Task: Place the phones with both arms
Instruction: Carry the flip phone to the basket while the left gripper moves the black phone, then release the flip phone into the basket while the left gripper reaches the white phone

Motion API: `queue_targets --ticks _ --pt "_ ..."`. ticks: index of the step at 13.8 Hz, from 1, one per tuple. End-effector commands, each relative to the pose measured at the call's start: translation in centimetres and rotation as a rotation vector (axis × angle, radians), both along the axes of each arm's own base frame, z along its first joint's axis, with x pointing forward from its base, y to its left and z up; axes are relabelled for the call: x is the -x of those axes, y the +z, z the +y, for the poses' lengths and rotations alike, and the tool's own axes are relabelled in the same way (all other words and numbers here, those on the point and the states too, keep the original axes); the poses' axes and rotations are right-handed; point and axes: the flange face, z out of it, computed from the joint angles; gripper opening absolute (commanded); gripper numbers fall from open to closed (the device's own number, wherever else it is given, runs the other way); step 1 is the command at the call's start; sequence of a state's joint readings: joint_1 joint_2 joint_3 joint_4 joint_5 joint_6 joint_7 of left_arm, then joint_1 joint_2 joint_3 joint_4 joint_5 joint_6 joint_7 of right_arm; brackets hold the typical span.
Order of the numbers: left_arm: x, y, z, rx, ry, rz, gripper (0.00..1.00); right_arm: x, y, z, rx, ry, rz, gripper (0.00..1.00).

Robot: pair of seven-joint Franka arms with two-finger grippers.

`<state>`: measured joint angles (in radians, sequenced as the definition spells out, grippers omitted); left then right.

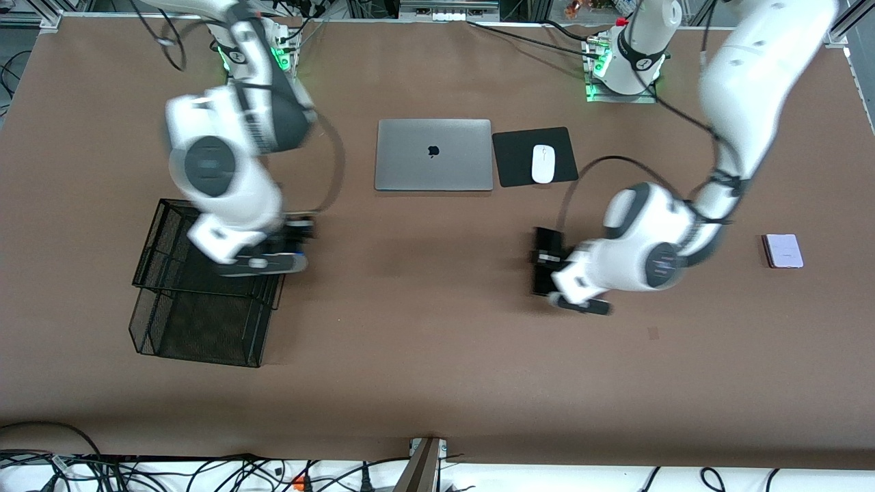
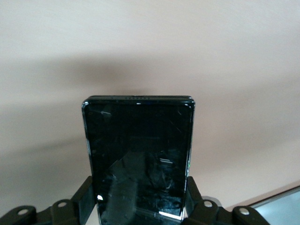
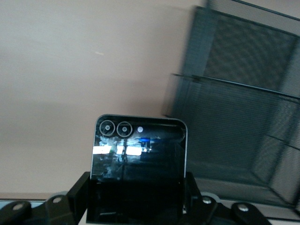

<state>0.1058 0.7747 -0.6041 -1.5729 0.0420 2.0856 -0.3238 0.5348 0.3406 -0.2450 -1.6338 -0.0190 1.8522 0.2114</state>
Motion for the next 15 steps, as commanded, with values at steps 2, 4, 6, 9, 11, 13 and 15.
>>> queue_targets --ticks 2,4,6,9,11,13,15 --pt "5.1 2.1 -12.2 -0.051 0.132 0.018 0.62 4.0 -1.7 -12.4 -0.051 -0.029 0.005 0.00" --pt "6.1 2.2 -13.9 -0.046 0.159 -0.002 1.00 4.2 -3.9 -16.9 -0.044 -0.050 -0.009 0.00" --pt "5.2 1.1 -10.9 -0.100 0.161 0.037 1.00 4.2 -6.7 -19.1 -0.028 -0.072 -0.025 0.00" --pt "2.8 -0.3 -2.4 -0.258 0.117 0.105 1.00 4.1 -9.2 -21.2 -0.036 -0.117 -0.011 0.00" --pt "0.4 -0.2 6.7 -0.334 0.080 0.139 1.00 3.9 -9.8 -22.5 -0.047 -0.126 -0.004 0.33" --pt "-1.2 -0.4 17.4 -0.315 0.104 0.212 1.00 3.3 -9.5 -22.7 -0.042 -0.125 -0.013 1.00" --pt "-0.8 -1.3 30.0 -0.251 0.166 0.282 1.00 2.3 -8.0 -22.3 -0.044 -0.117 -0.035 1.00"
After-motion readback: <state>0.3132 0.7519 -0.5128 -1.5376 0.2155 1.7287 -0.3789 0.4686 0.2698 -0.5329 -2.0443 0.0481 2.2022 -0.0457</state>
